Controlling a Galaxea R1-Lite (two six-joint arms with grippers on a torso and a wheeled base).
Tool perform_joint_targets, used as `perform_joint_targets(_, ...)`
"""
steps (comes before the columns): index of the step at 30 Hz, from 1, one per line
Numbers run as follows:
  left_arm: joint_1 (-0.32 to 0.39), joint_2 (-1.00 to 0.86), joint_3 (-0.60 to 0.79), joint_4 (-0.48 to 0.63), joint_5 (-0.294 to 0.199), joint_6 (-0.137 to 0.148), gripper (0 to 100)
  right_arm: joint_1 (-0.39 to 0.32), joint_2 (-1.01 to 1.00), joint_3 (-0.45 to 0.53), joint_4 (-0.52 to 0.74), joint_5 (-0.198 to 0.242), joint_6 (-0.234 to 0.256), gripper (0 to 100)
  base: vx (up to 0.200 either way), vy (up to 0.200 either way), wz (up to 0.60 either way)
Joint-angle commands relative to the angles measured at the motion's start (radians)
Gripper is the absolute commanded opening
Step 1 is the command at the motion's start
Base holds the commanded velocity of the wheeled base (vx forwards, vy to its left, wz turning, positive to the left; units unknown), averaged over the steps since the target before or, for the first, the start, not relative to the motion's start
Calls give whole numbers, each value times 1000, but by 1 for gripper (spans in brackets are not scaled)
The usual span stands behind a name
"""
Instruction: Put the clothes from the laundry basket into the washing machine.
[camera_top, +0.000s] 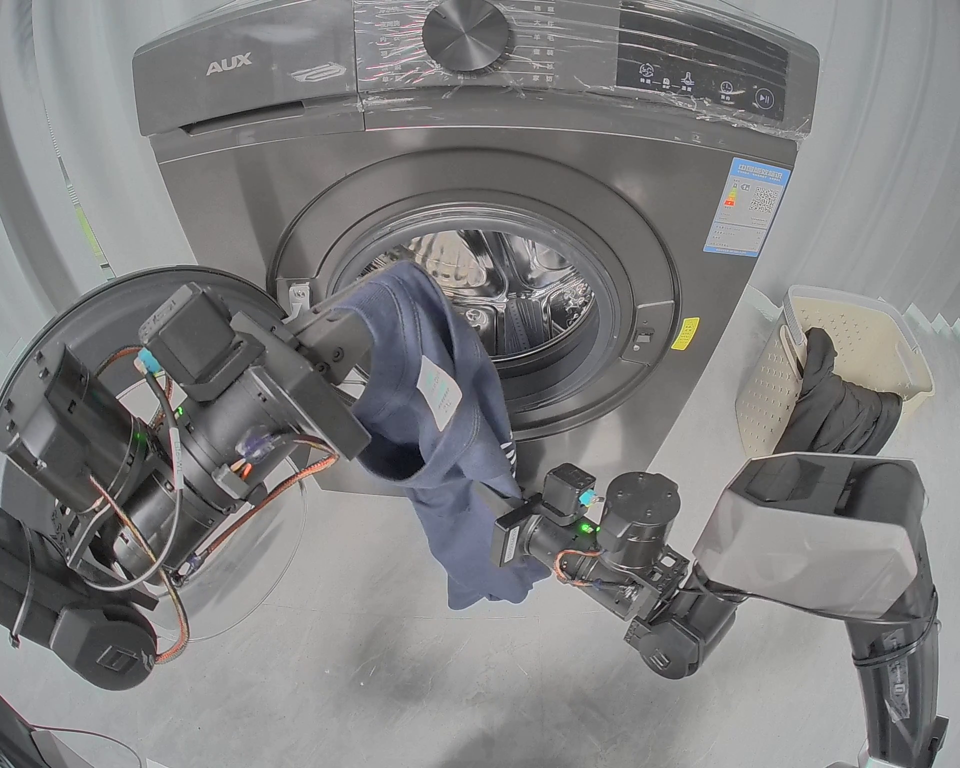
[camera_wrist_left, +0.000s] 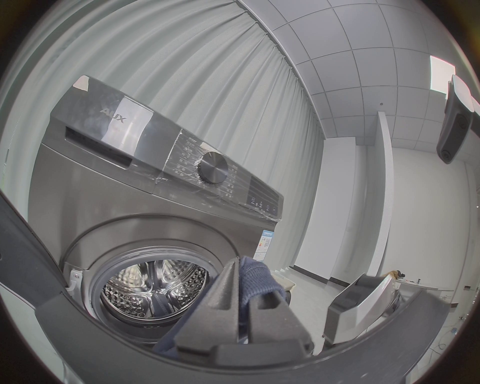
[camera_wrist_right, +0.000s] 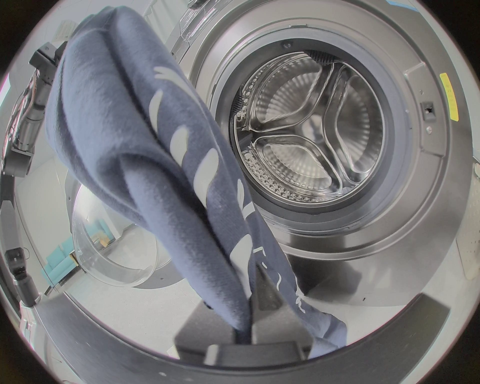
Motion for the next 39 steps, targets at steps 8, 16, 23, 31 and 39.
perform_joint_targets(8,109,1,45,24,-16,-1,0,-43,-427,290,-2,-66,2,0,0,0,0)
perform_joint_targets(16,110,33,175,38,-48,13,0,-81,-496,343,-6,-58,10,0,0,0,0)
perform_joint_targets(23,120,82,268,32,-88,19,0,-121,-527,336,-6,-42,8,0,0,0,0)
perform_joint_targets(31,118,191,324,-16,-88,76,0,-95,-547,331,-5,-42,8,0,0,0,0)
perform_joint_targets(39,120,253,320,-16,-89,79,100,-95,-539,325,-5,-40,8,0,0,0,0)
